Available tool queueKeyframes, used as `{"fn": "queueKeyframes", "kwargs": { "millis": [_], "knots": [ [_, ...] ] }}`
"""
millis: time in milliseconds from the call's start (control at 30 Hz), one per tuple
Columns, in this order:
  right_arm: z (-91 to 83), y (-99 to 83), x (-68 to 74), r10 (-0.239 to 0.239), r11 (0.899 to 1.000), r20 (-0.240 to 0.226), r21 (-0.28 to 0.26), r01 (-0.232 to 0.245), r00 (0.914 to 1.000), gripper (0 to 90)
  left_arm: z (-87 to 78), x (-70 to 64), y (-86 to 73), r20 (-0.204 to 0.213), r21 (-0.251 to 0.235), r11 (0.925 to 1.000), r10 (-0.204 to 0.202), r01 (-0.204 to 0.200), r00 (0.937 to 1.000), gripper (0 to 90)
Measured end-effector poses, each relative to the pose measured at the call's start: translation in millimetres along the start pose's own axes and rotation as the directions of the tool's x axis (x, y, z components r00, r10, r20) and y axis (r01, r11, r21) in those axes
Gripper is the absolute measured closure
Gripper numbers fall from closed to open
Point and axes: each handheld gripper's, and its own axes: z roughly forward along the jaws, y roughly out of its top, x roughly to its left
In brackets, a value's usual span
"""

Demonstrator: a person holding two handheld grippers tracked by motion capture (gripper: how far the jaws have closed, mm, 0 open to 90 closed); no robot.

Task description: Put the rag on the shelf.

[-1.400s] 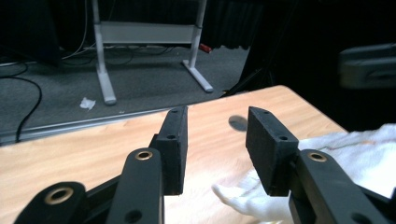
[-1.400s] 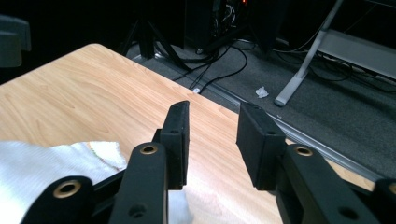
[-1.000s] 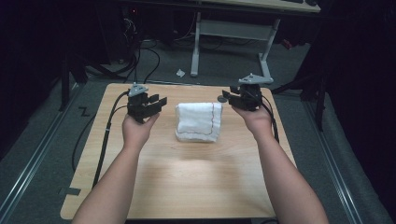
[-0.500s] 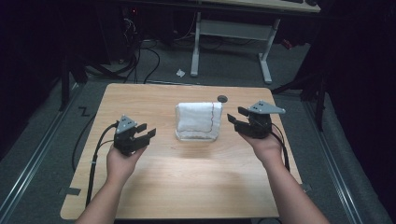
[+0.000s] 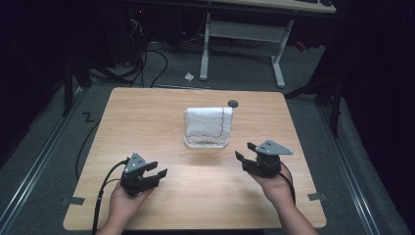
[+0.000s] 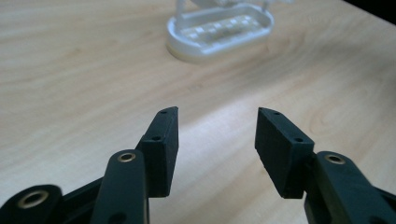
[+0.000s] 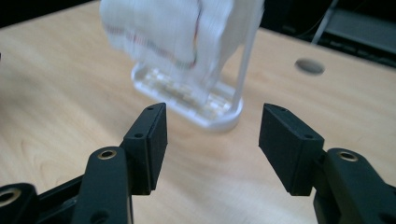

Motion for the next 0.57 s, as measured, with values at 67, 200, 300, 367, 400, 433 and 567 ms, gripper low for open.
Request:
{"fn": "queueKeyframes", "kwargs": {
  "millis": [67, 200, 300, 367, 400, 433, 567],
  "knots": [
    [4.1, -13.3, 5.7, 0.02, 0.999, -0.014, 0.028, -0.02, 0.9997, 41.6, 3.0, -7.4, -9.1, 0.014, 0.01, 0.9999, 0.011, -0.012, 0.9998, 48.9],
    [10.0, -47.4, 18.4, 0.058, 0.995, -0.031, 0.081, -0.055, 0.9978, 41.5, 10.0, -14.8, -29.9, -0.001, 0.065, 0.9978, 0.011, -0.011, 0.9999, 50.4],
    [6.3, -66.5, 19.8, 0.077, 0.991, -0.036, 0.117, -0.072, 0.9964, 40.6, 8.6, -20.3, -28.2, 0.022, 0.057, 0.9974, 0.043, -0.045, 0.9988, 48.5],
    [2.1, -65.2, 16.2, 0.057, 0.995, -0.002, 0.08, -0.057, 0.9984, 42.4, 10.8, -18.7, -28.0, 0.018, 0.06, 0.9974, 0.039, -0.04, 0.9991, 48.7],
    [3.7, -65.9, 12.9, 0.058, 0.994, 0.008, 0.088, -0.059, 0.9983, 42.3, 12.5, -17.1, -28.1, 0.015, 0.068, 0.997, 0.036, -0.037, 0.9992, 48.7],
    [6.0, -67.9, 10.9, 0.078, 0.991, 0.013, 0.105, -0.079, 0.9969, 42.4, 13.7, -16.0, -28.0, 0.012, 0.071, 0.997, 0.032, -0.032, 0.9994, 48.7],
    [12.3, -70.9, 11.2, 0.084, 0.988, 0.005, 0.133, -0.084, 0.9965, 42.4, 11.9, -13.8, -28.5, 0.005, 0.067, 0.9973, 0.029, -0.03, 0.9996, 48.7]
  ]
}}
